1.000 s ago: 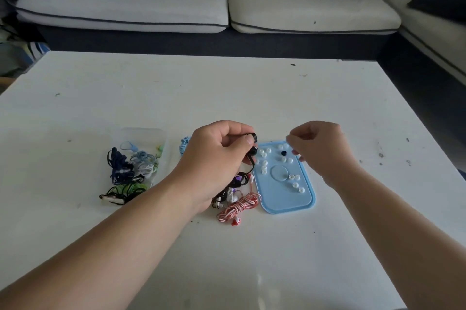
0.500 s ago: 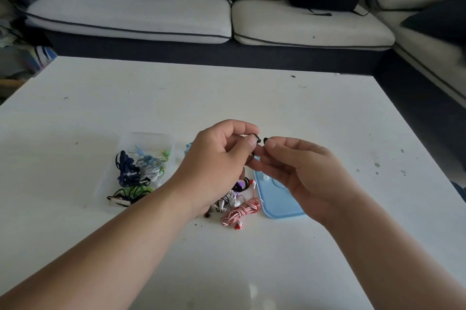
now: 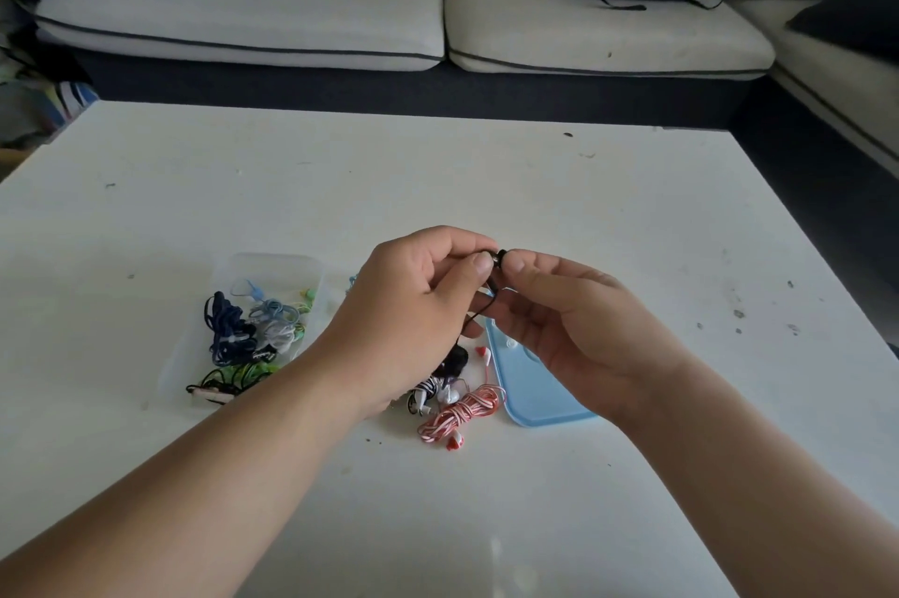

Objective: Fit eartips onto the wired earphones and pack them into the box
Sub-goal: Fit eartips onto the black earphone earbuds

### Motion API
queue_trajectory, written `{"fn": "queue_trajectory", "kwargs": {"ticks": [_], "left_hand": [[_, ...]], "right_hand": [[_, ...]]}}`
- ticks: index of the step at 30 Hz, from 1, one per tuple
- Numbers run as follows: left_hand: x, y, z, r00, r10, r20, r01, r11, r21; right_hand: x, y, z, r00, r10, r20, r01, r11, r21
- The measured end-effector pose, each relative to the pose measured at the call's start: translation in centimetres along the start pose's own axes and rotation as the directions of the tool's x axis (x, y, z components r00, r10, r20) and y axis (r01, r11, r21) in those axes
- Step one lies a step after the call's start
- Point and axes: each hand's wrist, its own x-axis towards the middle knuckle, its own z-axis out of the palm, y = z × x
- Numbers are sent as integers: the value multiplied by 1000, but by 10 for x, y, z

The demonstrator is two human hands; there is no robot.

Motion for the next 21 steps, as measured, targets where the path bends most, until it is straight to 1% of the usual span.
{"fn": "queue_trajectory", "kwargs": {"ticks": [3, 9, 14, 21], "left_hand": [[0, 0, 1, 1000, -2, -12, 2, 1000, 7], [-2, 2, 5, 1000, -13, -28, 12, 999, -35], [-2, 1, 7, 999, -8, -45, 6, 999, -51], [-2, 2, 7, 1000, 13, -23, -14, 998, -62]], "right_hand": [[-1, 2, 0, 999, -22, -33, 19, 996, -82], [-4, 7, 4, 984, -142, -105, 128, 983, -135], [-4, 13, 8, 969, -203, -142, 182, 972, -145], [-5, 10, 6, 967, -208, -146, 195, 976, -100]]}}
